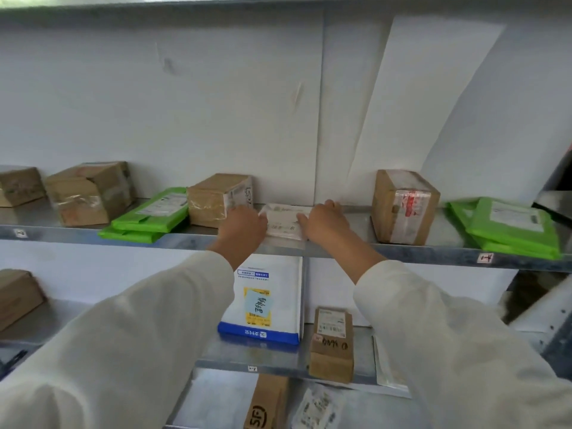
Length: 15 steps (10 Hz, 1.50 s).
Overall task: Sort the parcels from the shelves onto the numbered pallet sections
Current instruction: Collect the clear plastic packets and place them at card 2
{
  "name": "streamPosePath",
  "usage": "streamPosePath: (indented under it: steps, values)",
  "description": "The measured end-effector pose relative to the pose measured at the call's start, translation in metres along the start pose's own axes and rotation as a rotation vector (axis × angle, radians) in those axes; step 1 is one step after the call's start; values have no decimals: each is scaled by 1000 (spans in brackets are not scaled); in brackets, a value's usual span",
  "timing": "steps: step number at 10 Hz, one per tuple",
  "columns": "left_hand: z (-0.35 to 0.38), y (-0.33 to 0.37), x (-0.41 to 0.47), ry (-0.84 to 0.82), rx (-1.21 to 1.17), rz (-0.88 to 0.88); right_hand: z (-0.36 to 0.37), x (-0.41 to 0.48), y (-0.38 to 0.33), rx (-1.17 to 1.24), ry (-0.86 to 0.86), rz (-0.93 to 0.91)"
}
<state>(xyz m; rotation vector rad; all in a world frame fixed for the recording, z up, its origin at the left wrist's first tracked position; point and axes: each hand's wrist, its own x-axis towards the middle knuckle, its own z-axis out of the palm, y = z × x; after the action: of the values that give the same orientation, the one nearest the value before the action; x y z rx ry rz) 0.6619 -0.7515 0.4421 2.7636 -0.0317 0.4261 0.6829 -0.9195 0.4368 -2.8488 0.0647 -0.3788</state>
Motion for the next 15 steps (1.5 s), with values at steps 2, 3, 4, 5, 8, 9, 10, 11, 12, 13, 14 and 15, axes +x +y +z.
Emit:
streamPosePath:
  steps: [2,3,4,5,8,9,10,11,12,13,14,15]
  values:
    - [-4,4,-1,42,-217,-168,1,6,-1,151,-21,28]
    - [-7,9,-5,44,-304,-235,0,3,0,247,-68,51]
    - [-4,10,-14,96,-398,-293,3,-2,5,422,-19,-8]
    - [-2,15,-24,139,-556,-371,-3,-8,7,646,41,-10]
    - [-6,-4,-94,199,-1144,-467,-5,-56,-6,706,74,-4]
    - [-18,-25,-120,239,-1117,-447,2,-81,-23,628,37,14]
    - [-27,-57,-148,258,-1016,-451,15,-109,-47,654,32,27]
    - [-36,-96,-183,257,-967,-462,30,-142,-82,667,-47,2]
    - [-53,-140,-224,299,-947,-479,44,-182,-128,668,-116,-44]
    - [-76,-186,-269,353,-901,-509,60,-217,-180,665,-182,-96]
    - [-98,-232,-313,433,-865,-560,74,-256,-237,664,-238,-175]
    - [-117,-282,-356,541,-850,-669,89,-299,-292,662,-294,-280]
